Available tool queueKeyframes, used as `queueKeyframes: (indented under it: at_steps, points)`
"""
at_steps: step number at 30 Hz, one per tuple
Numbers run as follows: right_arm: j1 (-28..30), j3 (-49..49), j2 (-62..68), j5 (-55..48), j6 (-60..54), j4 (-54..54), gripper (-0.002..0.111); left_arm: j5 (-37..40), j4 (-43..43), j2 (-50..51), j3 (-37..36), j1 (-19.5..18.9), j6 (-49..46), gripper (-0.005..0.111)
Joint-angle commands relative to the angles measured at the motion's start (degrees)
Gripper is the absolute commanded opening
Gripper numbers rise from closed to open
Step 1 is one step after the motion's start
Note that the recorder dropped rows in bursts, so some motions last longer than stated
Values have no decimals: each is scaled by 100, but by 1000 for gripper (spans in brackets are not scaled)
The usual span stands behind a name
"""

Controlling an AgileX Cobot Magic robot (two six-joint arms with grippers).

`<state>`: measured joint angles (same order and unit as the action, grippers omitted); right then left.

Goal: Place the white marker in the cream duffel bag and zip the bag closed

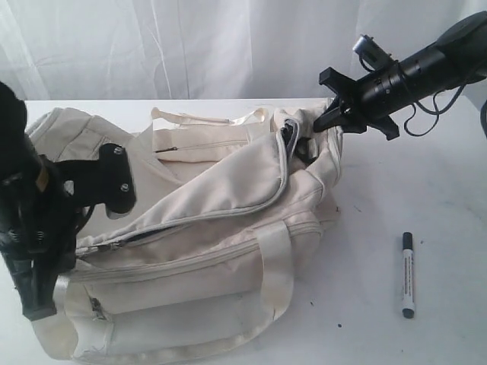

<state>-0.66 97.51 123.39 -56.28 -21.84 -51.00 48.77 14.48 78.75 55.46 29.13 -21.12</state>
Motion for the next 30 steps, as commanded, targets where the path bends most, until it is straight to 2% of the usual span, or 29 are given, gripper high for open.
queueKeyframes:
  at_steps: [1,5,9,11,15,17,20,26,30]
  points:
    - [72,-24,-30,72,-43,80,0,-281,281,-314,-312,-531,338,0]
    - [72,-24,-30,72,-301,127,0,-631,-135,-478,-428,-962,279,0]
    - [72,-24,-30,-87,-675,345,1,-823,-741,-572,-428,-1013,-86,0]
    - [72,-24,-30,-262,-989,450,8,-965,-937,-628,-428,-1013,-116,0]
    - [66,-13,-88,-474,-1125,703,30,-1126,-1119,-676,-428,-1013,-116,0]
    - [66,-2,-144,-546,-1125,774,37,-1126,-1226,-676,-442,-1013,-116,0]
    - [66,38,-276,-547,-1125,933,44,-1189,-1411,-676,-491,-1013,-164,0]
    - [66,212,-672,-556,-1054,1984,64,-1446,-1613,-676,-576,-1013,-178,0]
    - [66,212,-893,-951,-1042,2291,66,-1410,-1764,-676,-576,-1013,-178,0]
